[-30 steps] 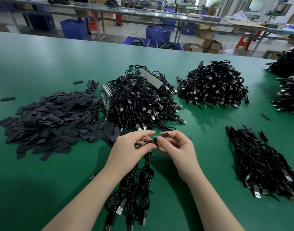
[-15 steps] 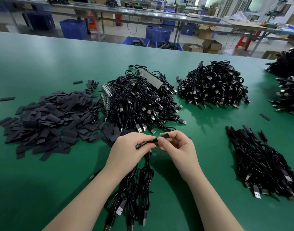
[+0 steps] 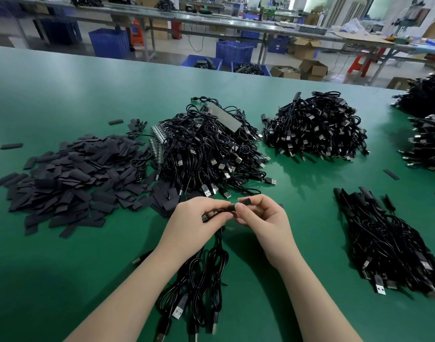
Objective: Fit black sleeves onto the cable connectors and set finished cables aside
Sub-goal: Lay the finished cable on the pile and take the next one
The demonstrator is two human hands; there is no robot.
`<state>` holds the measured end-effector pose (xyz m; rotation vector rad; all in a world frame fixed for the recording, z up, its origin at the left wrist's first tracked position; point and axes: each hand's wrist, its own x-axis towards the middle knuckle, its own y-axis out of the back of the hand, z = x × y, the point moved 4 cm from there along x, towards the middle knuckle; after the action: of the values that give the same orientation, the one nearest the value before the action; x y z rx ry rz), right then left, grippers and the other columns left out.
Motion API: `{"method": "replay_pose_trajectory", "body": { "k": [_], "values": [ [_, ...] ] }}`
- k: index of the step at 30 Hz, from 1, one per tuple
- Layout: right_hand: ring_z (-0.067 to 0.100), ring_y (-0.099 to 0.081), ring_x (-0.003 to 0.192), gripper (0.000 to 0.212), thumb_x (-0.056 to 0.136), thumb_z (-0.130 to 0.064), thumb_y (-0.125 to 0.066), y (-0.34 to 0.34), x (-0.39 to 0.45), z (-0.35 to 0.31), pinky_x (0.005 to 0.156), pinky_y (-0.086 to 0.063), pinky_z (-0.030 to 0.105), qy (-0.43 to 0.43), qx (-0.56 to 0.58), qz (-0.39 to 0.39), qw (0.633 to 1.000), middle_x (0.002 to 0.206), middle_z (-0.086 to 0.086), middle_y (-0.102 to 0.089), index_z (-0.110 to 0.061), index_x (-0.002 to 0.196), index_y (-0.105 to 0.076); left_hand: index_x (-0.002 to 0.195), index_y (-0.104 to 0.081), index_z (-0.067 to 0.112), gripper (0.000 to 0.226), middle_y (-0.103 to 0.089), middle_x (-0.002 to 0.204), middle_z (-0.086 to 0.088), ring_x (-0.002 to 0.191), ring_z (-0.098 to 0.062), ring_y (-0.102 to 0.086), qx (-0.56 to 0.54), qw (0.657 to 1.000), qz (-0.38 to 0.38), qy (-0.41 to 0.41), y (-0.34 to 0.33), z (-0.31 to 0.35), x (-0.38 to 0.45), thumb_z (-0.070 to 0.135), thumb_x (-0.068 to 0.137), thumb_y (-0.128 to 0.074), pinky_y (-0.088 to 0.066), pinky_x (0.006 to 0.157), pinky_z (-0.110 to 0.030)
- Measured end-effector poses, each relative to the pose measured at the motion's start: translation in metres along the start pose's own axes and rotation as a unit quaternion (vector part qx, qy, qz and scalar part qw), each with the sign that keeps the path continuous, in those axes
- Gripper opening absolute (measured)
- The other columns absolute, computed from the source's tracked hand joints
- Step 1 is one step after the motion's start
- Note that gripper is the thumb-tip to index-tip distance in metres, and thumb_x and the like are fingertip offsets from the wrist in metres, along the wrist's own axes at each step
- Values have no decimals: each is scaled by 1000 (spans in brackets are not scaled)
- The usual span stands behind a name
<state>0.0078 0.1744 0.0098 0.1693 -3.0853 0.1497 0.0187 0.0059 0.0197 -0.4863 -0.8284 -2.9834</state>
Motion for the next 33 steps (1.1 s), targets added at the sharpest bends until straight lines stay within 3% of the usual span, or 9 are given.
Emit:
{"method": "replay_pose_trajectory", "body": {
  "k": [5, 9, 13, 17, 23, 26, 30, 33],
  "values": [
    [12, -69, 79, 11, 76, -25, -79, -2, -1, -2, 76, -56, 23, 5, -8, 3, 1000, 78, 4, -73, -23, 85, -73, 96, -68, 51, 28, -66, 89, 32, 84, 6, -61, -5, 1000, -3, -2, 1, 2, 0, 28, 81, -75, -44, 74, -8],
    [9, -68, 75, 10, 82, -12, -77, -3, -1, 0, 75, -56, 22, 9, -26, 11, 1000, 76, -1, -73, -15, 90, -71, 94, -69, 49, 25, -66, 87, 30, 82, 2, -62, -10, 1000, -5, 11, 1, 1, 0, 29, 81, -76, -45, 73, -10],
    [6, -68, 72, 10, 80, -14, -78, -3, -3, -2, 72, -55, 19, 6, -7, 16, 1000, 73, -2, -73, -15, 88, -71, 95, -75, 40, 19, -69, 87, 27, 83, 3, -64, -34, 999, -2, 21, 1, -1, -1, 29, 80, -77, -47, 75, -9],
    [7, -65, 68, 14, 70, -30, -79, -5, -4, -4, 70, -54, 19, -6, 9, 2, 1000, 71, -3, -71, -23, 81, -75, 96, -76, 39, 21, -70, 87, 24, 83, 0, -65, -40, 999, -2, 19, 2, -2, 0, 27, 78, -79, -49, 75, -14],
    [5, -63, 65, 11, 76, -21, -79, -8, -6, -5, 69, -54, 20, -11, 9, -9, 1000, 75, -6, -72, -32, 74, -76, 103, -70, 44, 33, -72, 91, 21, 85, 3, -64, -47, 998, 19, 31, 3, -1, -3, 31, 75, -81, -49, 80, -13],
    [5, -64, 65, 7, 71, -29, -80, -9, -7, -8, 67, -53, 18, -15, 16, -10, 1000, 74, -6, -72, -32, 76, -76, 104, -71, 43, 30, -71, 92, 23, 85, 3, -64, -28, 999, 20, 22, 3, 3, -4, 33, 77, -79, -51, 79, -17],
    [5, -65, 65, 16, 80, -15, -80, -8, -6, -6, 68, -52, 17, -25, 2, -2, 1000, 73, -3, -73, -31, 76, -76, 104, -73, 41, 27, -71, 91, 21, 86, 3, -63, 39, 998, 41, 33, 5, 6, -6, 39, 78, -77, -54, 79, -27],
    [8, -66, 68, 15, 82, -17, -79, -8, -7, -5, 66, -53, 19, -30, -6, 16, 999, 73, -1, -73, -30, 77, -76, 95, -76, 39, 21, -69, 85, 23, 84, 5, -61, 90, 993, 67, 32, 7, 9, -7, 47, 76, -76, -52, 73, -22]
  ]
}}
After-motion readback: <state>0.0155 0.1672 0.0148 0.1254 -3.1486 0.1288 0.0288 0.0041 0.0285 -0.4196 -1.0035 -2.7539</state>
